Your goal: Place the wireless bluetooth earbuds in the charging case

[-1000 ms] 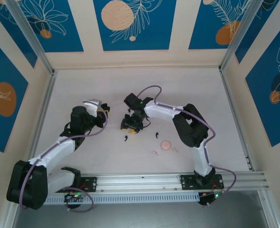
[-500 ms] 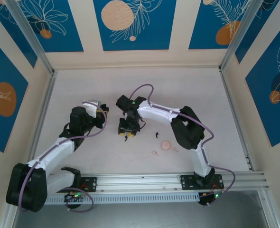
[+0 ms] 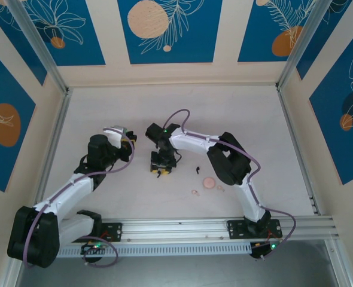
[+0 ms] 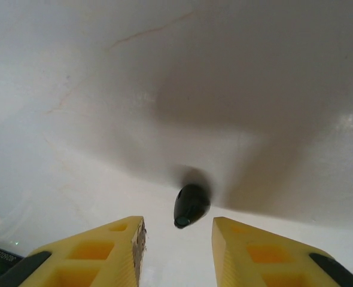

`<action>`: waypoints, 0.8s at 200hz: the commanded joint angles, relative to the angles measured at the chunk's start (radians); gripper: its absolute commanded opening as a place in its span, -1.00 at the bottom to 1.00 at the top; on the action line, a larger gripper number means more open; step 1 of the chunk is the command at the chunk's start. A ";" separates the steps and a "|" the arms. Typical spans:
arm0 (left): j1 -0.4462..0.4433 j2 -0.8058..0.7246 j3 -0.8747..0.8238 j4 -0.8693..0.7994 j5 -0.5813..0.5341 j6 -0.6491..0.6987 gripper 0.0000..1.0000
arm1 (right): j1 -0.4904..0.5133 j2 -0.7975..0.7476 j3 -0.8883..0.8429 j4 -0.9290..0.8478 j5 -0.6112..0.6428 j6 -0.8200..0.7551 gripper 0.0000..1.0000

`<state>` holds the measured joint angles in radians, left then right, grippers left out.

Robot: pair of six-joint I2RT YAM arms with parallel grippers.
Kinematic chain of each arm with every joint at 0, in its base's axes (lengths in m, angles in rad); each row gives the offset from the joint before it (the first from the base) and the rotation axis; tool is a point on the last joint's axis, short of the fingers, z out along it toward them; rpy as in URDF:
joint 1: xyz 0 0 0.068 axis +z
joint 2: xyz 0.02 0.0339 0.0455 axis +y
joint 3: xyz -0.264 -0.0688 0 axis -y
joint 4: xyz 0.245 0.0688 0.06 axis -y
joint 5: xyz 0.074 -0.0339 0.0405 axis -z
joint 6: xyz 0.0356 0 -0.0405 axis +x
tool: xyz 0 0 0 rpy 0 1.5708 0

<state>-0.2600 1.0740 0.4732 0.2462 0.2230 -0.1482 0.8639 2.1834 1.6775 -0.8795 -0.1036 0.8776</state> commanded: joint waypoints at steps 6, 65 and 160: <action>0.017 -0.014 -0.005 0.010 0.006 0.008 -0.79 | 0.003 0.035 0.024 -0.023 0.008 -0.012 -0.33; 0.018 -0.013 -0.002 0.009 0.016 0.009 -0.79 | 0.000 0.047 0.004 0.005 0.045 -0.016 -0.45; 0.018 -0.005 -0.010 -0.003 0.067 0.021 -0.80 | -0.022 -0.015 -0.072 0.088 0.085 -0.079 -0.62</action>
<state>-0.2573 1.0740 0.4732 0.2447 0.2382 -0.1474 0.8551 2.1986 1.6650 -0.8753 -0.0837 0.8360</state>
